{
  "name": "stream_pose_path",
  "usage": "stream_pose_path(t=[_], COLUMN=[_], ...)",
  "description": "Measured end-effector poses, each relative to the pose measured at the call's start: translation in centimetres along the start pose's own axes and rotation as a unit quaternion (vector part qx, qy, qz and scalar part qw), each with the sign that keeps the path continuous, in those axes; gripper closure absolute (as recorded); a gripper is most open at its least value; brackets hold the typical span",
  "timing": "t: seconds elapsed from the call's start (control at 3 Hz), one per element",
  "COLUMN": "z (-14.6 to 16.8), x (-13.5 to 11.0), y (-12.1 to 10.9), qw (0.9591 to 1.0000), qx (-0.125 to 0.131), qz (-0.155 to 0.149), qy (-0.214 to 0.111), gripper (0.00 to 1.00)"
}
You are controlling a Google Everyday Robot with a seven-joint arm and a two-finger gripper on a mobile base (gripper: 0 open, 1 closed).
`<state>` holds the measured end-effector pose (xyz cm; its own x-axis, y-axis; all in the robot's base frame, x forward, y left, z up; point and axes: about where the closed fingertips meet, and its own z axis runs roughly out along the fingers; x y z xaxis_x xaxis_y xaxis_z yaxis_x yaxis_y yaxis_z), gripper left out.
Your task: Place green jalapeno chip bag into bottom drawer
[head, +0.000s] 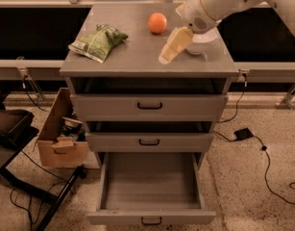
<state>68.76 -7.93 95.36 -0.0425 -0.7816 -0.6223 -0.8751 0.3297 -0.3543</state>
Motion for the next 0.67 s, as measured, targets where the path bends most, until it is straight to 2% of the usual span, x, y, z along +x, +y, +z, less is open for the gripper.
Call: stream_pose_path(t=[0.33,0.67], z=[4.5,8.9], x=[-1.6,-4.1], y=[-2.6,-5.1], qw=[0.9993,0.9964], qx=[-0.01,-0.02], qz=[-0.031,-0.064], qy=[-0.02,-0.053], gripper=[0.0,0.0])
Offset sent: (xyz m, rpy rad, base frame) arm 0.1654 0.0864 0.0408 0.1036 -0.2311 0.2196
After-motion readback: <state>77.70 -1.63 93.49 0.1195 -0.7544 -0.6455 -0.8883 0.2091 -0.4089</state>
